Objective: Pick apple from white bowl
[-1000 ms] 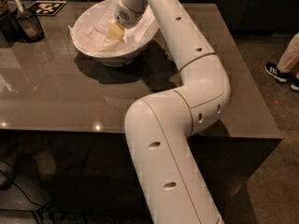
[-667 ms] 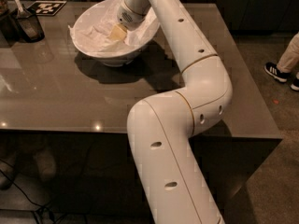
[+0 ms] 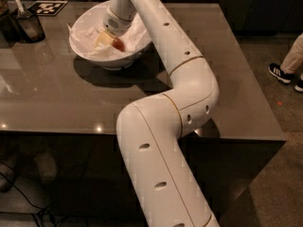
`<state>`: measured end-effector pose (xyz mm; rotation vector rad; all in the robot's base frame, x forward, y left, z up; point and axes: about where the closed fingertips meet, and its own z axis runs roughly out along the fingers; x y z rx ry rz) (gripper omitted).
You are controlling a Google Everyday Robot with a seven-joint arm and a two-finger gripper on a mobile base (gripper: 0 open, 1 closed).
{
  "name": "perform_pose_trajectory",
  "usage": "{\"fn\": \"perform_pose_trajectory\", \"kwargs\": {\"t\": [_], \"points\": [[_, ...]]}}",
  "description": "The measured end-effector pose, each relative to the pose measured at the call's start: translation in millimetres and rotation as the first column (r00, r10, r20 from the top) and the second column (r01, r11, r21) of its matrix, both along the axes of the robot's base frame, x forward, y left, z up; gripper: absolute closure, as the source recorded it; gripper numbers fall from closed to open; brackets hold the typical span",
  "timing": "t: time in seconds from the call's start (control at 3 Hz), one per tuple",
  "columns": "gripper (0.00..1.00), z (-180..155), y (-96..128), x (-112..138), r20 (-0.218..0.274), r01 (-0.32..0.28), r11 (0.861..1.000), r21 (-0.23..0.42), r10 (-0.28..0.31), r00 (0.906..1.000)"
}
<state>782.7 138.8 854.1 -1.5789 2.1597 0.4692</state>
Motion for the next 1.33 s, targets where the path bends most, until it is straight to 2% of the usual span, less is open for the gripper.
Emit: {"fn": "perform_pose_trajectory", "kwargs": {"t": [0.33,0.67,1.0,1.33], "points": [[0.0,0,0,0,0.001,0.0,1.0,0.0,0.0,1.0],[0.0,35,-4,7,0.077,0.036,0.999,0.023,-0.037,0.9963],[0.0,71,-11,3,0.14,0.053,0.999,0.012,-0.054,0.9887],[0.0,67,-7,7,0.142,0.054,0.998,0.019,-0.056,0.9883]]}}
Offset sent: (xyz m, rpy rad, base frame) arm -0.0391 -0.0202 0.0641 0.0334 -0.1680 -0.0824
